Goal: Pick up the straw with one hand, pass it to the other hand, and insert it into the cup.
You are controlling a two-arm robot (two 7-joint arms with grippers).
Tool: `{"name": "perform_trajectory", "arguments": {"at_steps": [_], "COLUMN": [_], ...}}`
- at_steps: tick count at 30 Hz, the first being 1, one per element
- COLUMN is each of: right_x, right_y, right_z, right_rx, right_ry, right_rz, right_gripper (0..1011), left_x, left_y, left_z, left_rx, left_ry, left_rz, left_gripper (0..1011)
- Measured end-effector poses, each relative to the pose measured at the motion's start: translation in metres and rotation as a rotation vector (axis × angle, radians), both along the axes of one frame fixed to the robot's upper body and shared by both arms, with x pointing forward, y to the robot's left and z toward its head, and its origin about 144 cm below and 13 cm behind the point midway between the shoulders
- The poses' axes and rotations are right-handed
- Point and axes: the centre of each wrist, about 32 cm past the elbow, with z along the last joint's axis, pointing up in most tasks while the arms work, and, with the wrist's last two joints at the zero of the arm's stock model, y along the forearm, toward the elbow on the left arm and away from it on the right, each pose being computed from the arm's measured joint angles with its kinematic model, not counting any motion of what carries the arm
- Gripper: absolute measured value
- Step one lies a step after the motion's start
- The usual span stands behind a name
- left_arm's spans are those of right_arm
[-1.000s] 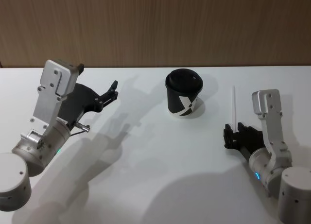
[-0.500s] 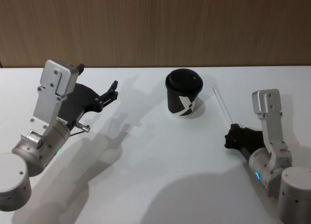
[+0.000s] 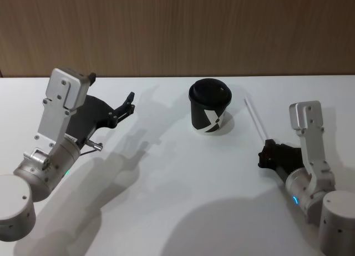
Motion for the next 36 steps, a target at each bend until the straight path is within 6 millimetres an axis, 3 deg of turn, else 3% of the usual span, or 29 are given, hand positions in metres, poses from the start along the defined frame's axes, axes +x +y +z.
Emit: {"name": "perform_trajectory", "arguments": {"at_steps": [15,36], "right_x": [-0.005,-0.017], "right_y": [-0.016,-0.052], "right_z": [0.016,0.049], "right_rx": [-0.123,-0.259], "right_ry": [-0.137,-0.411], "right_rz": [0.03,0.269], "right_gripper": [0,0], "left_x": [0.0,0.0], "left_y": [0.0,0.0], "left_z": [0.0,0.0], "left_rx": [0.0,0.0], "left_ry": [0.0,0.0], "left_rz": [0.0,0.0], "left_gripper": [1003,1002]}}
